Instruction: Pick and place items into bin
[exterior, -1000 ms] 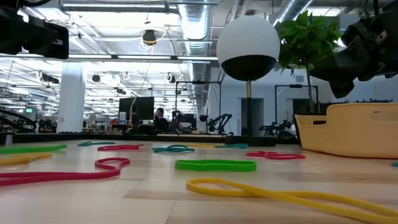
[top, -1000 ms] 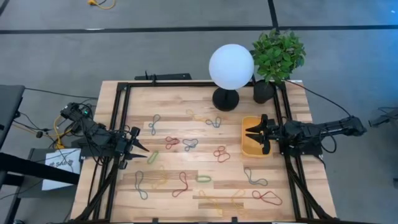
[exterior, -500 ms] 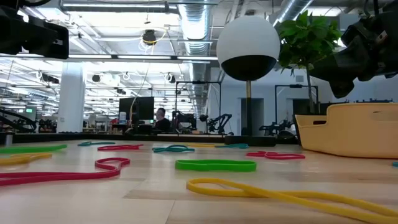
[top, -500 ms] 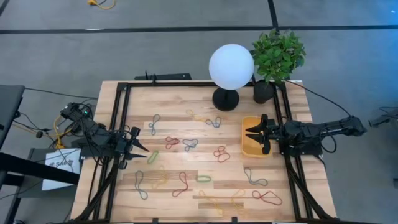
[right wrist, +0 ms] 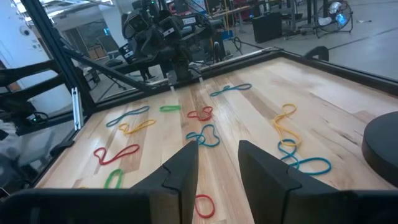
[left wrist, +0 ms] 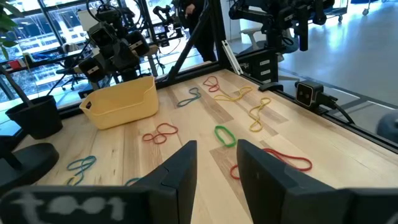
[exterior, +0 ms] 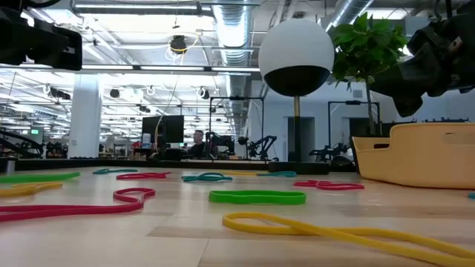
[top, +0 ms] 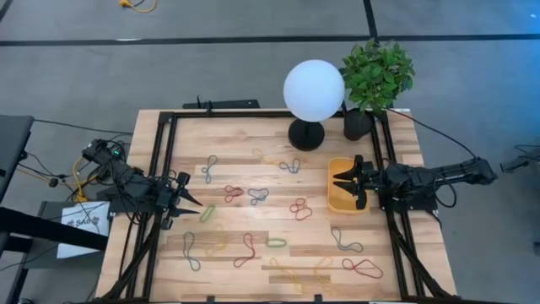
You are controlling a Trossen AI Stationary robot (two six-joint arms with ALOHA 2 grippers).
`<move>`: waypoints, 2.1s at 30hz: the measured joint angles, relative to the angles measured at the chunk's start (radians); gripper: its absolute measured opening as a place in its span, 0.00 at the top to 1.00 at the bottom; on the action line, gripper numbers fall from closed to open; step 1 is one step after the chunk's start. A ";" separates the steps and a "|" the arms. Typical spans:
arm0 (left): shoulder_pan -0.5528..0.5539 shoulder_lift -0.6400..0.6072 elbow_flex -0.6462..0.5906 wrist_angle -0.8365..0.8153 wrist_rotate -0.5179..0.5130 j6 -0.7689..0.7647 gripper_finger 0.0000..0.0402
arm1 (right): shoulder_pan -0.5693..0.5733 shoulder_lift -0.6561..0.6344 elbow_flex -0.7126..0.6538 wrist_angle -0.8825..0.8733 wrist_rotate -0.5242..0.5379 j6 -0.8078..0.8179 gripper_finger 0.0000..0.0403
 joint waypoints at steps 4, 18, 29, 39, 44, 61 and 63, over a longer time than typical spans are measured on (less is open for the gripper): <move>0.000 0.000 0.000 0.000 0.000 0.000 0.74 | 0.000 0.000 0.000 0.000 0.000 0.000 0.73; 0.000 0.000 0.000 0.000 0.000 0.000 0.74 | 0.000 0.000 0.000 0.000 0.000 0.000 0.73; 0.000 0.000 0.000 0.000 0.000 0.000 0.74 | 0.000 0.000 0.000 0.000 0.000 0.000 0.73; 0.000 0.000 -0.001 0.018 0.003 0.000 0.74 | 0.000 0.000 0.000 0.000 0.000 0.000 0.73; 0.000 0.000 -0.001 0.019 -0.001 -0.034 0.74 | 0.000 0.000 0.000 0.000 0.000 0.000 0.73; 0.000 0.000 -0.005 0.203 -0.022 -0.047 0.74 | -0.032 0.000 0.005 0.111 0.082 -0.062 0.73; 0.000 0.000 -0.005 0.213 -0.030 -0.047 0.74 | -0.030 0.002 0.036 0.095 0.078 -0.069 0.73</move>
